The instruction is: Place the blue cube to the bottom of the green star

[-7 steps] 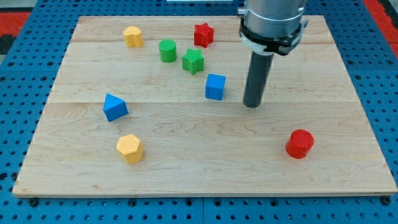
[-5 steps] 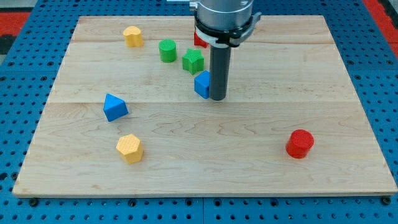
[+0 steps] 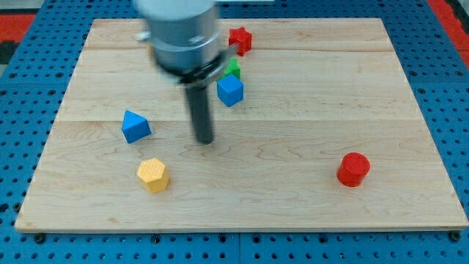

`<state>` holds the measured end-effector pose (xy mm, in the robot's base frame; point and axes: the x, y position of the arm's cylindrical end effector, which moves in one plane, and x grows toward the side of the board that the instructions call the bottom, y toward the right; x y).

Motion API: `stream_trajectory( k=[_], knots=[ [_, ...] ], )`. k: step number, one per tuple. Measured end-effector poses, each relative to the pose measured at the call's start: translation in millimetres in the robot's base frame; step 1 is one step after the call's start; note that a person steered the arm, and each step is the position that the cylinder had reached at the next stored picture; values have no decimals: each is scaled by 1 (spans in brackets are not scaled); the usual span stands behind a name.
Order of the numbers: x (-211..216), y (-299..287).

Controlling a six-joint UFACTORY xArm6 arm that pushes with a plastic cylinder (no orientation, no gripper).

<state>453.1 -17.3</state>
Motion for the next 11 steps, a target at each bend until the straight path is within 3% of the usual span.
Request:
stream_trajectory(
  k=[1,2,3,4,6,7,8,9,10,11],
  knots=[
    [-61,95],
    [-69,100],
    [-69,42],
    [-62,38],
    [-3,11],
    [0,-46],
    [-26,-2],
    [-44,108],
    [-87,98],
    [-94,75]
  ],
)
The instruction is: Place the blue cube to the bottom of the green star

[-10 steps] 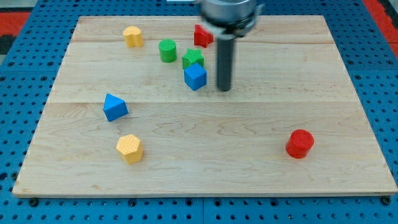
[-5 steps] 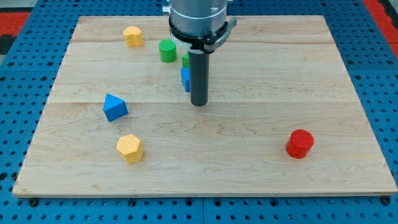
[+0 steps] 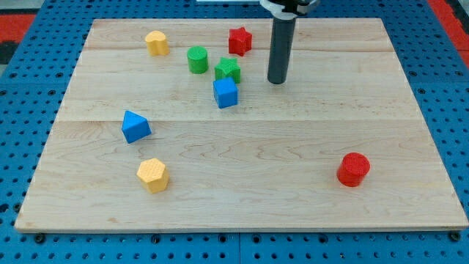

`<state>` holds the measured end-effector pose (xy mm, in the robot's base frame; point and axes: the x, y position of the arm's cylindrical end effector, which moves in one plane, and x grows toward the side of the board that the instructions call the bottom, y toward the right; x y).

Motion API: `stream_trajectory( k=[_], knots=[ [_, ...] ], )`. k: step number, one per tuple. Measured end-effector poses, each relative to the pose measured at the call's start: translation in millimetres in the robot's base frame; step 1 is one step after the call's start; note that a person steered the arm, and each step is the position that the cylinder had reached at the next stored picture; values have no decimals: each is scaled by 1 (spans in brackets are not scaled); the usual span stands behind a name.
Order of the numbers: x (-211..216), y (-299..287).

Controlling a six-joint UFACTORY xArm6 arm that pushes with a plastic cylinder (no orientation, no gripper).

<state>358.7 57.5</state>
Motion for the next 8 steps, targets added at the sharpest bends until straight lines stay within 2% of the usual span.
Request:
stream_trajectory(
  k=[1,3,4,5,6,7,8],
  knots=[
    [41,-49],
    [113,-58],
    [94,-142],
    [46,-179],
    [14,-143],
    [26,-108],
    [60,-109]
  ],
)
